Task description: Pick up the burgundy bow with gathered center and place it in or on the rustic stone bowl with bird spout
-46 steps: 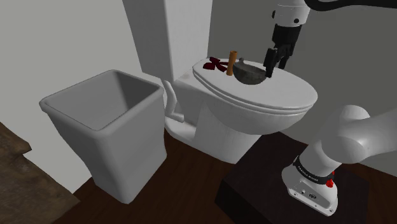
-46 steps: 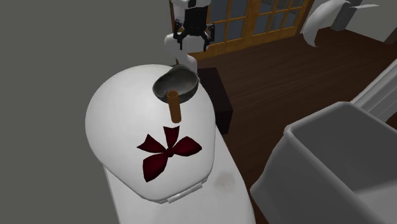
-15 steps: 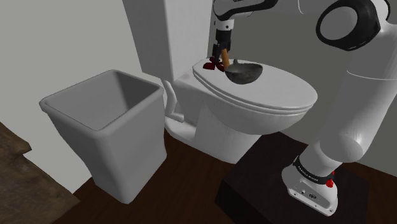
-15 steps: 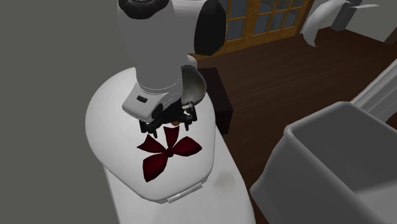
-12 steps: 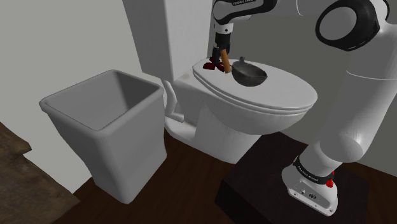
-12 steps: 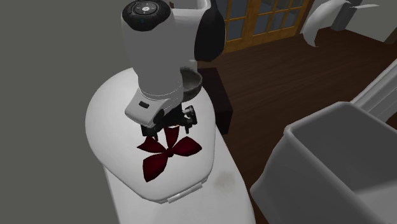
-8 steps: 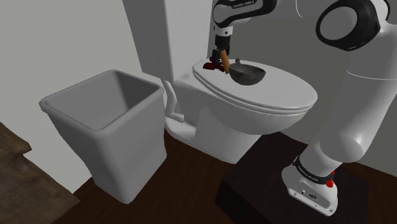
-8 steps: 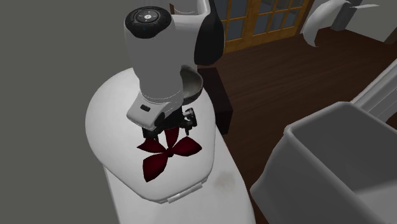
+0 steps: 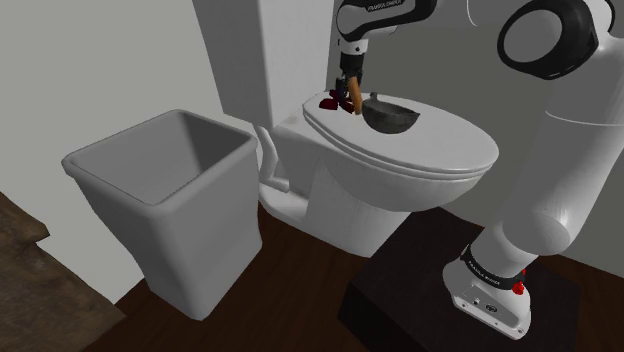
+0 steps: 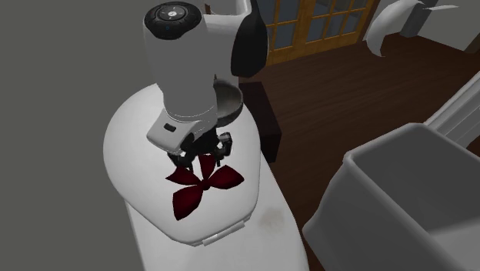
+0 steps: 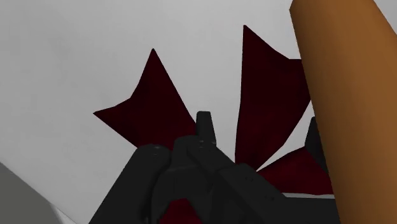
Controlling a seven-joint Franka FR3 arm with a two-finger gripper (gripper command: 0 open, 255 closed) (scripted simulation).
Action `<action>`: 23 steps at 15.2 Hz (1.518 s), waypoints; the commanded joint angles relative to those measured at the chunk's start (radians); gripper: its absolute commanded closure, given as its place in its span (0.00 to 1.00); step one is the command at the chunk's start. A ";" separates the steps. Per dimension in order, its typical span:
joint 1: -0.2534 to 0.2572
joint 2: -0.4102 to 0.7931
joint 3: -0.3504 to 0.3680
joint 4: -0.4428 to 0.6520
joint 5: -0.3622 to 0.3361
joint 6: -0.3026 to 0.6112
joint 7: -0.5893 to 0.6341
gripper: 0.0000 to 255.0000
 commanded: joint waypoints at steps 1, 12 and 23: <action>0.003 0.011 0.005 -0.008 0.006 -0.005 -0.001 1.00; 0.005 0.002 0.005 0.035 0.005 -0.056 0.001 1.00; -0.024 -0.157 0.007 -0.237 0.087 0.195 -0.191 0.00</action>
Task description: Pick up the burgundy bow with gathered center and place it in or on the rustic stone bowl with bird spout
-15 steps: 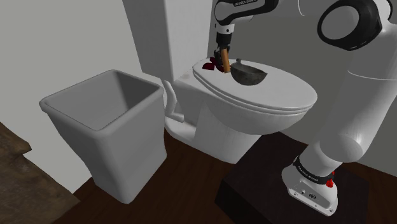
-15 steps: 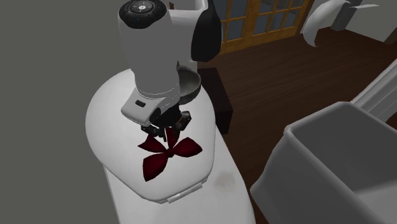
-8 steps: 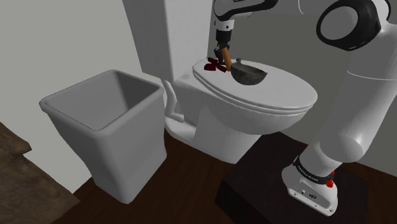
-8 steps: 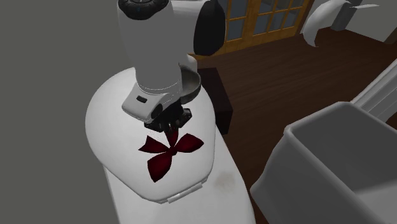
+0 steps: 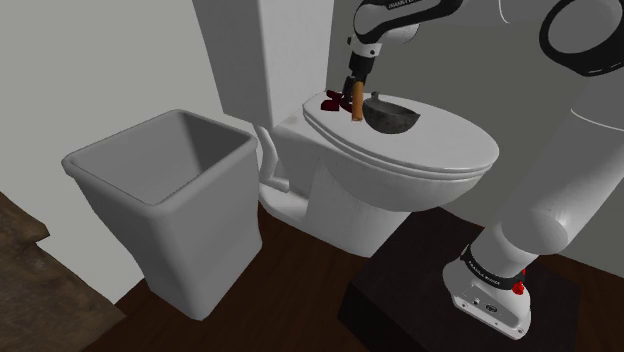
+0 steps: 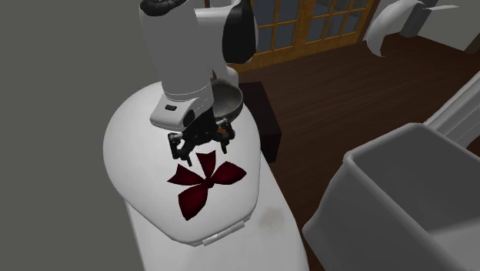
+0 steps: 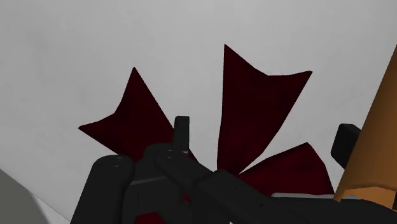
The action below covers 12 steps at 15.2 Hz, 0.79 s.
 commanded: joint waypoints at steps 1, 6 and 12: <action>0.000 0.007 0.001 -0.019 0.004 0.028 -0.005 0.00; 0.001 0.013 0.001 -0.032 0.006 0.047 -0.006 0.00; 0.001 0.015 0.001 -0.030 0.006 0.047 -0.006 1.00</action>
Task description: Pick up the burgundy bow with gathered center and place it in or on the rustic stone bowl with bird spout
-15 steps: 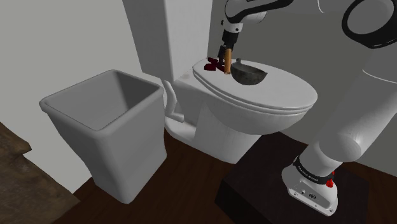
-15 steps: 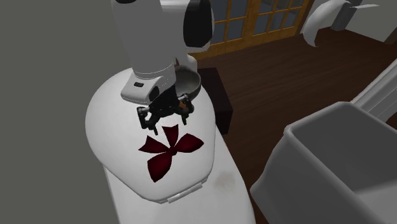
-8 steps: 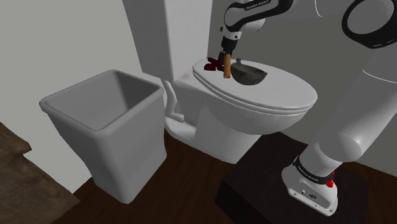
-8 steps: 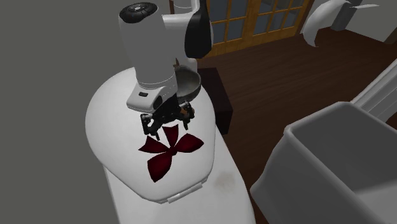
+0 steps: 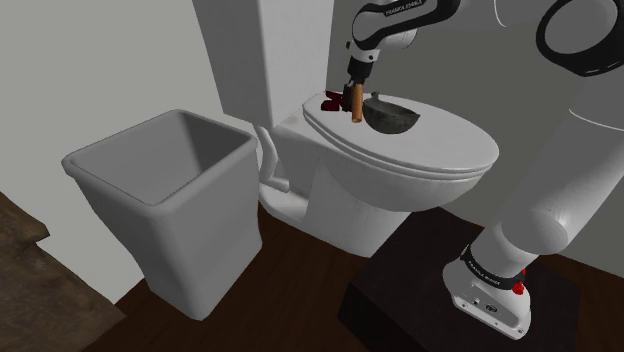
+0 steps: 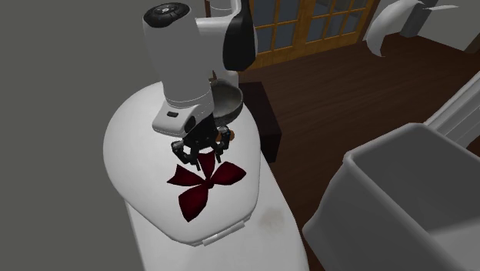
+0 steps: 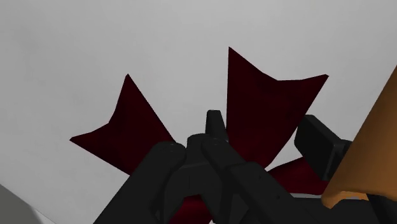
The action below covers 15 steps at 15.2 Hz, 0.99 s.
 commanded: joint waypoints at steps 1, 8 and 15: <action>0.001 0.005 0.001 -0.002 0.001 -0.002 -0.001 1.00; 0.001 0.002 0.001 -0.007 0.000 0.000 0.000 1.00; 0.001 -0.016 0.000 0.065 -0.007 -0.090 0.009 1.00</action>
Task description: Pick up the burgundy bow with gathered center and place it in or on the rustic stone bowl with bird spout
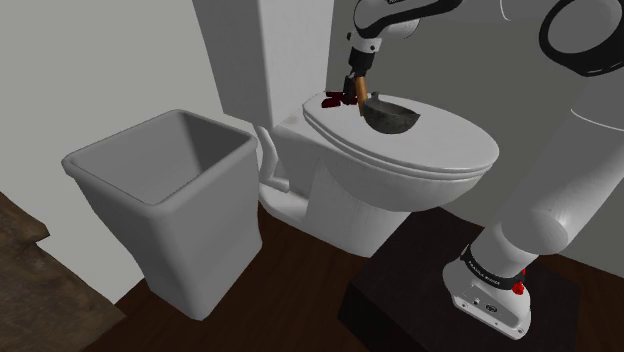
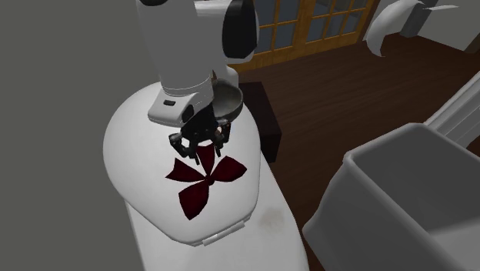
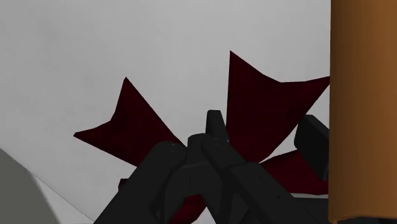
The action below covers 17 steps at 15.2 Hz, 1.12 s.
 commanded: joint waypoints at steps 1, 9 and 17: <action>0.000 -0.008 0.000 0.019 -0.002 -0.027 0.002 1.00; -0.001 -0.015 -0.001 0.119 -0.006 -0.133 0.011 1.00; -0.003 -0.006 -0.003 0.237 -0.007 -0.243 0.017 1.00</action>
